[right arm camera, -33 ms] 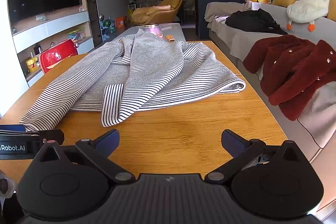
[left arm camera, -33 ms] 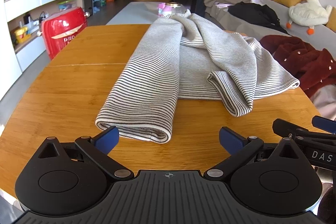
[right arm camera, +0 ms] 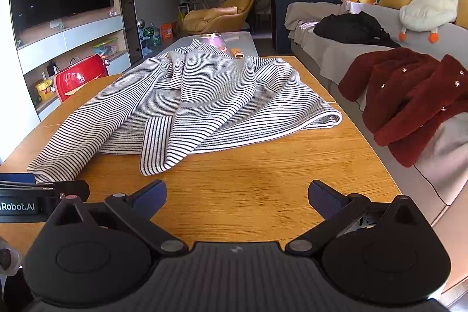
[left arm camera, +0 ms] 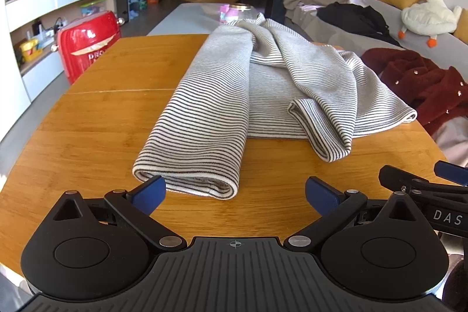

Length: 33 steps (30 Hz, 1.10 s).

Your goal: Fold clothes

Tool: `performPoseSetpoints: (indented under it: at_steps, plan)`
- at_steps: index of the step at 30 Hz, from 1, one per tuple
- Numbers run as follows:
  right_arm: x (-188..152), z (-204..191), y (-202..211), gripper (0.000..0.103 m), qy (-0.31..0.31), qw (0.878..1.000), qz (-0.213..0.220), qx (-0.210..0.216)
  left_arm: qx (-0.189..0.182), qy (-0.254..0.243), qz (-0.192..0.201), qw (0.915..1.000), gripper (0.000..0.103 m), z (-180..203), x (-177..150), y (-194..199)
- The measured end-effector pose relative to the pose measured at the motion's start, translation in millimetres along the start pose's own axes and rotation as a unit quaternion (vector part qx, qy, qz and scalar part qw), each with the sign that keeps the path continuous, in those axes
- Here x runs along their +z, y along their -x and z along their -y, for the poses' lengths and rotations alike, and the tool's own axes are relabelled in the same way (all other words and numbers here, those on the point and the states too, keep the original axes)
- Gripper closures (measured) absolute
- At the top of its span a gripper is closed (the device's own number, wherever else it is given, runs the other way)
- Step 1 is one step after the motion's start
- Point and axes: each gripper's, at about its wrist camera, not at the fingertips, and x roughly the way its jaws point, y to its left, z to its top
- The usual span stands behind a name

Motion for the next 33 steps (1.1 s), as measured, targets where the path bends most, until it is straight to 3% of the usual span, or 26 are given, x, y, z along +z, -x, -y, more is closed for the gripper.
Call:
performPoseSetpoints:
  at_steps: [21, 33]
  plan:
    - [1.9, -7.4, 0.1, 0.000, 0.010, 1.000, -0.015, 0.000, 0.005, -0.008, 0.008, 0.9999, 0.000, -1.6, -0.1, 2.5]
    - [0.0, -6.3, -2.2, 0.000, 0.007, 1.000, -0.008, 0.000, 0.017, -0.006, -0.011, 0.9998, 0.000, -2.8, 1.0, -5.9]
